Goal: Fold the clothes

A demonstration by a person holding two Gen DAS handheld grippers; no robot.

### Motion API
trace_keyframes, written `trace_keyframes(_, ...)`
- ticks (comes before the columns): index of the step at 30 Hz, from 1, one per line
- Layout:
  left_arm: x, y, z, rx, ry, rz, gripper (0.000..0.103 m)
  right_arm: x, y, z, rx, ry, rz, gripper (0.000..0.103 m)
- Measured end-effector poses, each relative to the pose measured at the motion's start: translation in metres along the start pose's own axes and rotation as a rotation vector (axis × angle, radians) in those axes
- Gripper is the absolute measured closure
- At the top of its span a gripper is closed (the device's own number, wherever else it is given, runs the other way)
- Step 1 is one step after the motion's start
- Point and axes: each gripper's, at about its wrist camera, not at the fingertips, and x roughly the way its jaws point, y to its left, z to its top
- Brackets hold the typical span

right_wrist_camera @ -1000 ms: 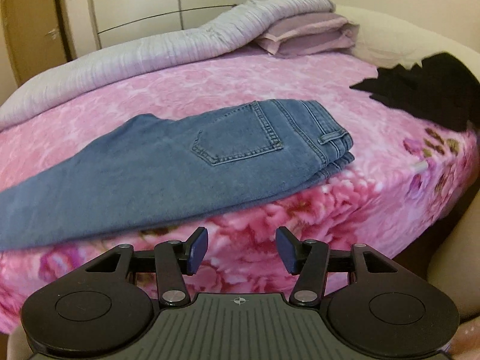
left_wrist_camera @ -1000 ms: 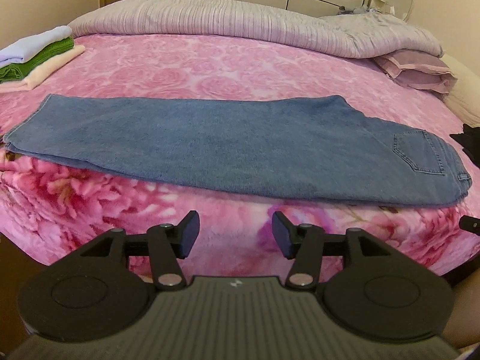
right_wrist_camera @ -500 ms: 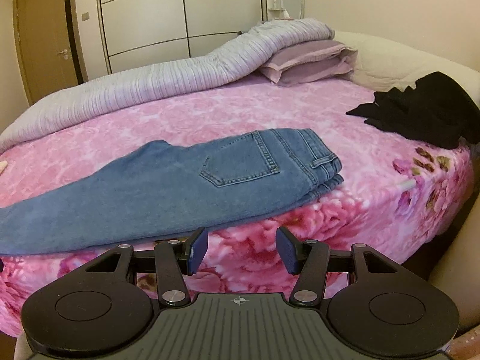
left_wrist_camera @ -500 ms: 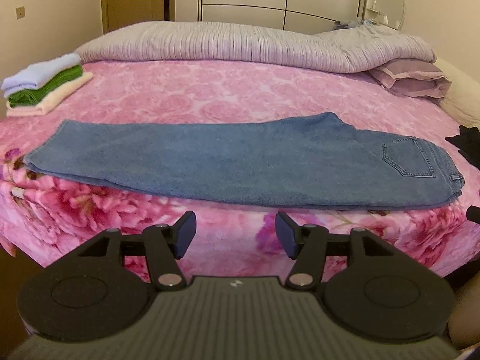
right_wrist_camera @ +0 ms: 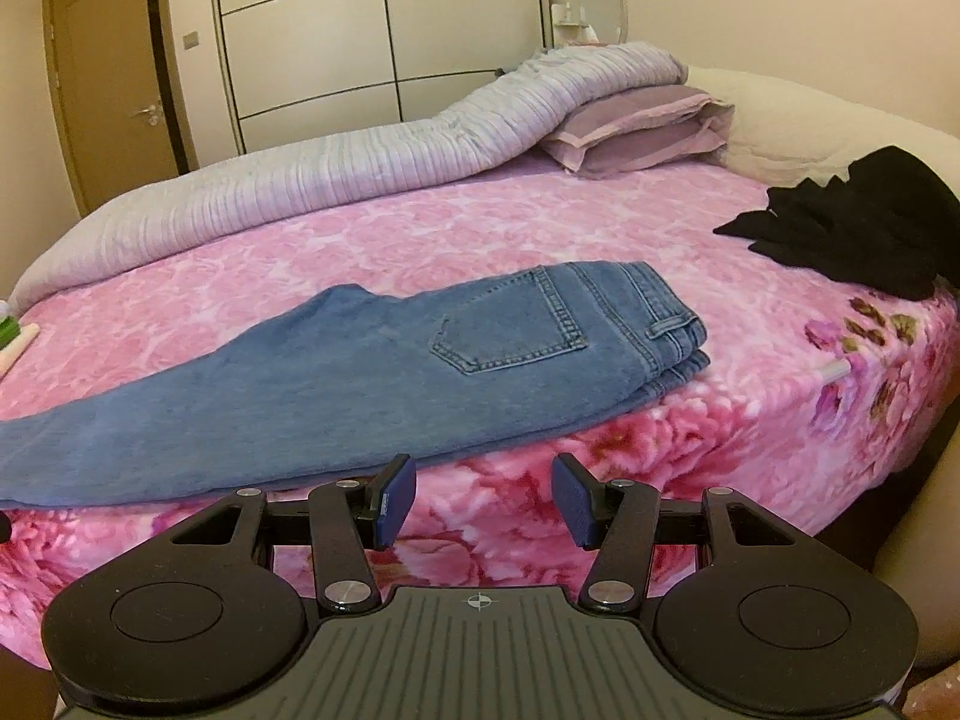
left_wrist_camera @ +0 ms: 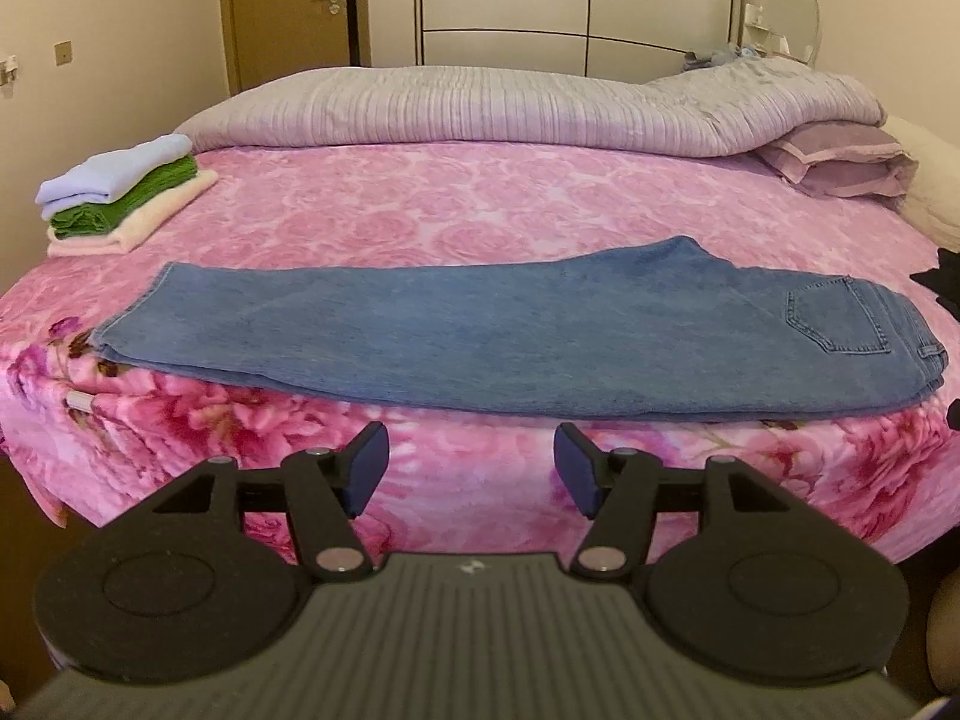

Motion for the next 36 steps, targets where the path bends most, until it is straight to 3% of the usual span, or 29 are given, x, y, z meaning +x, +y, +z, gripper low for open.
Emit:
trace_keyframes(12, -0.015, 0.026, -0.003, -0.042, -0.020, 0.031, 0.044, -0.013, 0.015, 0.004, -0.037, -0.027, 0.038, 0.049)
trace_keyframes(16, -0.007, 0.053, -0.003, -0.112, -0.010, 0.025, 0.044, -0.007, 0.017, 0.010, -0.026, -0.021, 0.049, 0.049)
trace_keyframes(22, 0.023, 0.123, -0.004, -0.336, 0.023, -0.016, 0.044, 0.028, 0.018, 0.017, -0.012, 0.049, 0.040, 0.049)
trace_keyframes(25, 0.042, 0.168, -0.002, -0.480, 0.030, -0.024, 0.054, 0.051, 0.017, 0.024, -0.014, 0.091, 0.013, 0.049)
trace_keyframes(27, 0.056, 0.201, 0.000, -0.574, 0.024, -0.011, 0.061, 0.067, 0.016, 0.032, -0.014, 0.113, -0.008, 0.049)
trace_keyframes(31, 0.080, 0.257, 0.007, -0.705, 0.016, 0.071, 0.061, 0.097, 0.008, 0.044, 0.019, 0.141, -0.042, 0.049)
trace_keyframes(36, 0.107, 0.307, 0.014, -0.807, -0.017, 0.131, 0.061, 0.138, -0.008, 0.058, 0.155, 0.194, -0.011, 0.049)
